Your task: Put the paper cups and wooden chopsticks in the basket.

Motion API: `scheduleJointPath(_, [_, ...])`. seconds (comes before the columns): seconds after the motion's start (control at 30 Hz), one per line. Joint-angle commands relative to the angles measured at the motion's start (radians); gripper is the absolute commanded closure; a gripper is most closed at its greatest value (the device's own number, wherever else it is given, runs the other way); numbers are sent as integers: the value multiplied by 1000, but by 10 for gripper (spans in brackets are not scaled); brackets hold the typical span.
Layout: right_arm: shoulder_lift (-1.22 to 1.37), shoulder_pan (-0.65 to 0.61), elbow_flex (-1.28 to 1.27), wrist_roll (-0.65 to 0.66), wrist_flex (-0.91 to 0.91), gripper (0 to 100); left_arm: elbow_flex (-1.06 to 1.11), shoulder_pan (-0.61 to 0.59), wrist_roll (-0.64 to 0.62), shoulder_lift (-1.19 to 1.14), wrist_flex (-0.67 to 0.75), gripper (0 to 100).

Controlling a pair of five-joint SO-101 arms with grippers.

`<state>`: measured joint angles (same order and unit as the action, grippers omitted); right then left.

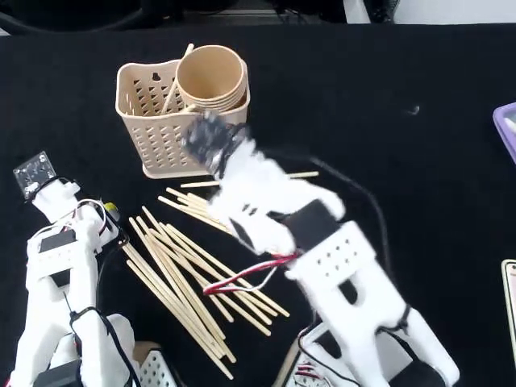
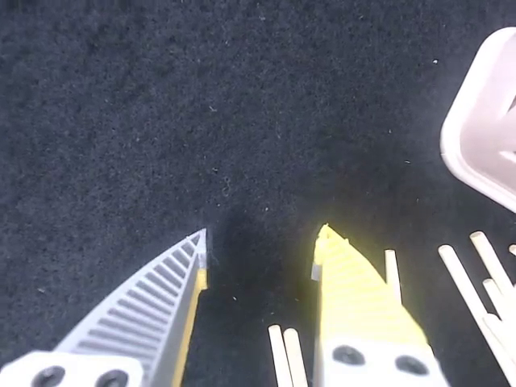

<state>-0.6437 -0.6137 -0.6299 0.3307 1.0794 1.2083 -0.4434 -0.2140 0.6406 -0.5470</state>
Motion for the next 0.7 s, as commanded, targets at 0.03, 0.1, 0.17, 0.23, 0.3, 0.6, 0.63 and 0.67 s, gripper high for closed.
scheduleJointPath(0.03, [-30, -49, -222, 25, -112, 877, -30, 2, 9, 17, 2, 780])
scheduleJointPath(0.1, [-30, -121, -306, 20, -172, 877, -30, 4, 9, 15, 2, 780])
scheduleJointPath(0.17, [-30, -183, -380, -15, -239, 877, -30, 4, 9, 14, 2, 780])
scheduleJointPath(0.23, [-28, -239, -447, -52, -316, 877, -30, 4, 9, 12, 2, 780])
scheduleJointPath(0.3, [-28, -276, -499, -72, -377, 877, -30, 4, 9, 12, 3, 780])
scheduleJointPath(0.6, [117, -285, -516, -72, -480, 877, -30, 4, 9, 11, 3, 780])
scheduleJointPath(0.63, [154, -285, -515, -72, -505, 877, -30, 4, 9, 11, 3, 780])
scheduleJointPath(0.67, [189, -285, -504, -74, -519, 877, -28, 4, 9, 12, 3, 780])
